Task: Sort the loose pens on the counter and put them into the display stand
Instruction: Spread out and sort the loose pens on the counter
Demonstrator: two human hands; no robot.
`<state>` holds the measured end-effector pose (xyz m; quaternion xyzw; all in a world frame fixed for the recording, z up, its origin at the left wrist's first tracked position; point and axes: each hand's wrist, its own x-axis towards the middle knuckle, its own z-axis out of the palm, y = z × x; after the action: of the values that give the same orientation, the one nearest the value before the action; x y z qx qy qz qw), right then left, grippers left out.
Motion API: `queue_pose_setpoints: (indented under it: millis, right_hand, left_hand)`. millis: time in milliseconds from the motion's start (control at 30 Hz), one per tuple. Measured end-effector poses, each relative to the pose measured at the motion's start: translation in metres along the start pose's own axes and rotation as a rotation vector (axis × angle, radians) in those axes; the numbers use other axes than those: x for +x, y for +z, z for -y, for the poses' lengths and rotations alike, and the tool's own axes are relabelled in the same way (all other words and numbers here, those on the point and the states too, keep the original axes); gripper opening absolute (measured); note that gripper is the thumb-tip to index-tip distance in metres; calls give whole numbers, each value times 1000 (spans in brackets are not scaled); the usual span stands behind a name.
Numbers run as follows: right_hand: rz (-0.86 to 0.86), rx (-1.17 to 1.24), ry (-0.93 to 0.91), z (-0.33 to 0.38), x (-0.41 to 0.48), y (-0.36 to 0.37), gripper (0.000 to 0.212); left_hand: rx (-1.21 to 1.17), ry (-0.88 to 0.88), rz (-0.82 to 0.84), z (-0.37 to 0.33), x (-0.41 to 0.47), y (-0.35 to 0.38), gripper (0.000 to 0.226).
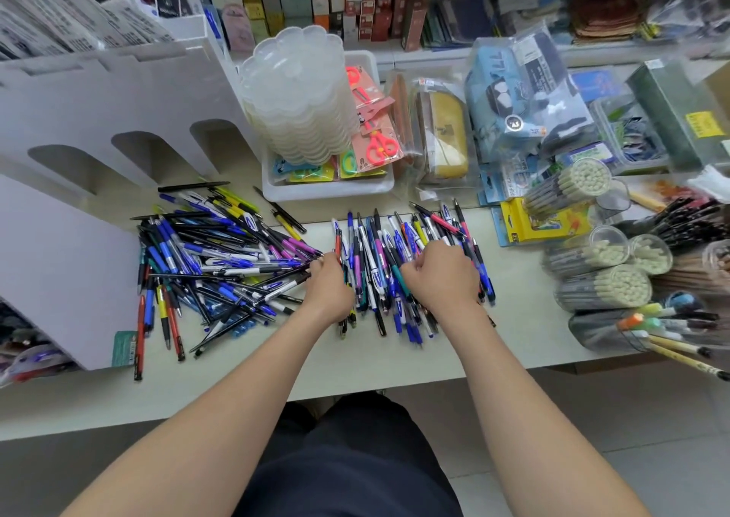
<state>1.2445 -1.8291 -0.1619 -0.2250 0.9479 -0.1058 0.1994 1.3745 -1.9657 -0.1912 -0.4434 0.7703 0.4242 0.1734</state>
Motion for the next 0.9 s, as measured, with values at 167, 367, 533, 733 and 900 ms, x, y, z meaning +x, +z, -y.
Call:
queue_pose_setpoints:
  millis: [167, 367, 533, 733, 900]
  right_hand:
    - [-100, -160, -56, -4, 2, 20, 33]
    - [-116, 74, -332, 45, -25, 44, 16]
    - [63, 186, -518, 111, -17, 81, 31]
    - [195, 109, -429, 181, 27, 102, 60]
    - [234, 47, -276, 205, 42, 113, 91]
  left_hand:
    - [100, 53, 48, 1, -3, -4, 69]
    - [261, 236, -296, 34, -9, -36, 31]
    - [372, 135, -547, 93, -22, -67, 57]
    - [-29, -447, -453, 132, -20, -99, 94]
    - [-289, -544, -383, 144, -3, -116, 95]
